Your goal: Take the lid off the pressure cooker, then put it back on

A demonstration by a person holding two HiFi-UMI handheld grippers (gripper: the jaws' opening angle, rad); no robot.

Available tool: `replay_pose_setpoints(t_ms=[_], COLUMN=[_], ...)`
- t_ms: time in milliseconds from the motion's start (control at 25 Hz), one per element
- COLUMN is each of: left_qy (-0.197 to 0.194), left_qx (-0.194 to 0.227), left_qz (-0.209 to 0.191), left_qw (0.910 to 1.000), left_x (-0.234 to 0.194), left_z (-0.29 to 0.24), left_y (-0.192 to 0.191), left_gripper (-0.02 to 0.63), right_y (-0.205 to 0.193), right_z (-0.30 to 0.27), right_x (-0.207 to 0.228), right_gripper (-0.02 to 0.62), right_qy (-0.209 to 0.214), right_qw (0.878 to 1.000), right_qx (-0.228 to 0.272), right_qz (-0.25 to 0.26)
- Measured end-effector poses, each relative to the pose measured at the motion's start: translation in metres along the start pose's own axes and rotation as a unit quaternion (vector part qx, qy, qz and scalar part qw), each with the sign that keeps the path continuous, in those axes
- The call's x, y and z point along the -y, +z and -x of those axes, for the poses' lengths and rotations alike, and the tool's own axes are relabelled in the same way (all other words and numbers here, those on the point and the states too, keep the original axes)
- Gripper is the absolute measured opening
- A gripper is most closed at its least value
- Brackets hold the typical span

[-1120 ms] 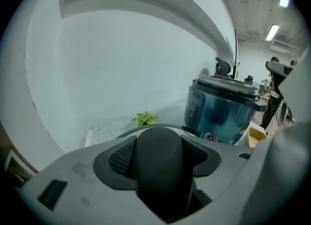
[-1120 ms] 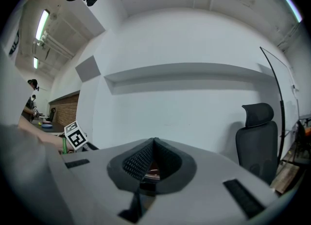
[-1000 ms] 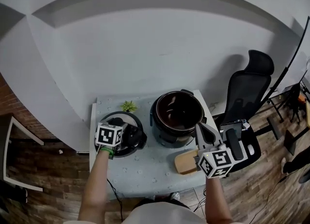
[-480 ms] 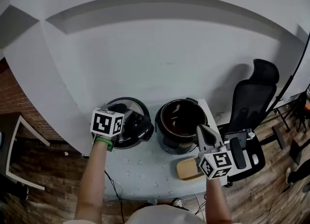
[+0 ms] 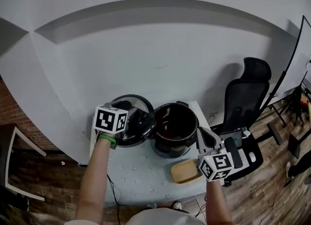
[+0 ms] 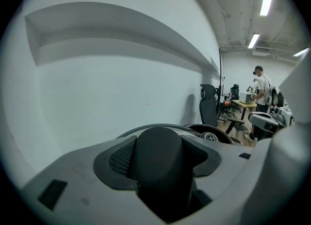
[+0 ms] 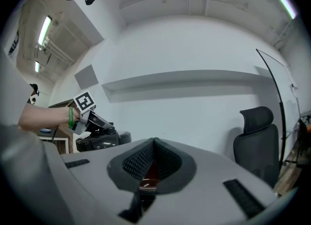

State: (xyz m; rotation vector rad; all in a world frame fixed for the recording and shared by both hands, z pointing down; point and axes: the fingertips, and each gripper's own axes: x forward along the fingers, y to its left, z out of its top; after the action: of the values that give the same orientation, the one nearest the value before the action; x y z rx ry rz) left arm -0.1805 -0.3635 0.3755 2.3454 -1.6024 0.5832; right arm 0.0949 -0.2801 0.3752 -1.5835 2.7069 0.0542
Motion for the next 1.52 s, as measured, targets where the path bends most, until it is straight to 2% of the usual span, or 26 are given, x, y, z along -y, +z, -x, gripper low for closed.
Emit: replay_pose_setpoints(t_ms=[200, 400, 880, 1240, 1520], left_qy=[-0.042, -0.08, -0.175, -0.207, -0.2], left_qx=[0.008, -0.002, -0.024, -0.038, -0.054], left_qz=[-0.006, -0.028, -0.086, -0.104, -0.113], left_qw=[0.9991, 0.9964, 0.9806, 0.9721, 0.9718], left_x=[0.032, 0.07, 0.155, 0.187, 0.192], left_z=[-0.032, -0.062, -0.113, -0.132, -0.142], left_y=[0.011, 0.019, 0.032, 0.022, 0.011], left_gripper=[0.278, 0.278, 0.278, 0.278, 0.278], right_y=[-0.003, -0.006, -0.01, -0.017, -0.022], right_z=[0.015, 0.034, 0.078, 0.092, 0.097], right_x=[0.018, 0.036, 0.076, 0.084, 0.088], right_gripper=[0.0, 0.0, 0.0, 0.0, 0.0], right_qy=[-0.026, -0.056, -0.128, -0.151, -0.157], right_qw=[1.0, 0.998, 0.991, 0.988, 0.987], right_qx=[-0.008, -0.016, -0.025, -0.031, -0.034], right_qz=[0.006, 0.009, 0.006, 0.002, -0.002])
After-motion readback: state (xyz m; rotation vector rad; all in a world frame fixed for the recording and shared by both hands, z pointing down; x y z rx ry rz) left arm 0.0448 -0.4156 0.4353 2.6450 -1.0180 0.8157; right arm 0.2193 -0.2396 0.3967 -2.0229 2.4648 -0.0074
